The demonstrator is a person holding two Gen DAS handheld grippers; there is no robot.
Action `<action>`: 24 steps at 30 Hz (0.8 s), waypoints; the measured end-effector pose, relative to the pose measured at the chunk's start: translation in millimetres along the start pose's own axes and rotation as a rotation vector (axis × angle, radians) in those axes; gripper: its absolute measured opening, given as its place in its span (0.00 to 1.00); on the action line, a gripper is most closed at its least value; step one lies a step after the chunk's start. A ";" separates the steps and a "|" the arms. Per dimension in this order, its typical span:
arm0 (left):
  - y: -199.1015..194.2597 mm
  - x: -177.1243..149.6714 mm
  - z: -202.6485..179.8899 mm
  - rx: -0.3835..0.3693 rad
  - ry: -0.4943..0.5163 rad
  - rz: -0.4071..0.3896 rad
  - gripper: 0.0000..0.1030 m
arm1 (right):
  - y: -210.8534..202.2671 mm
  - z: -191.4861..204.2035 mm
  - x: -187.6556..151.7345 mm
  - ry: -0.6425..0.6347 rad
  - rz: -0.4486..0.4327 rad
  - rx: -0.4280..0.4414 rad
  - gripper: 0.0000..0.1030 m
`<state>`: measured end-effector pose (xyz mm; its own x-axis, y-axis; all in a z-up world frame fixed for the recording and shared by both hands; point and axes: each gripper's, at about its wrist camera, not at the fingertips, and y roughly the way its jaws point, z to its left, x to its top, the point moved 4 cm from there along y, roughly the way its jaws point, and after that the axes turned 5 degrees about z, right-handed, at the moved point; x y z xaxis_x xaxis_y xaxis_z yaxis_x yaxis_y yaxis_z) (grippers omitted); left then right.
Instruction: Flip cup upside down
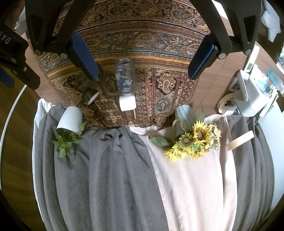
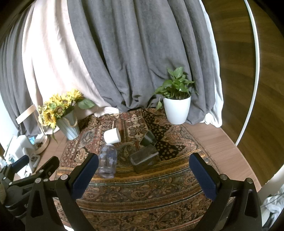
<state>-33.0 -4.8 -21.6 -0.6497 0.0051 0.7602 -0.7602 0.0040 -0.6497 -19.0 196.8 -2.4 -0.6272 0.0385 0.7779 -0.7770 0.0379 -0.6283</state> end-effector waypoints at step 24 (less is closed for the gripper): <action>-7.8 5.6 3.3 -0.003 -0.006 -0.025 1.00 | -1.4 1.5 0.3 -0.001 -0.005 0.000 0.99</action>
<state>-30.7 -8.2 -12.3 -0.6308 -0.0007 0.7759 -0.7759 0.0066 -0.6308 -18.2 195.3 -1.3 -0.6236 0.0370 0.7808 -0.7799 0.0385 -0.6247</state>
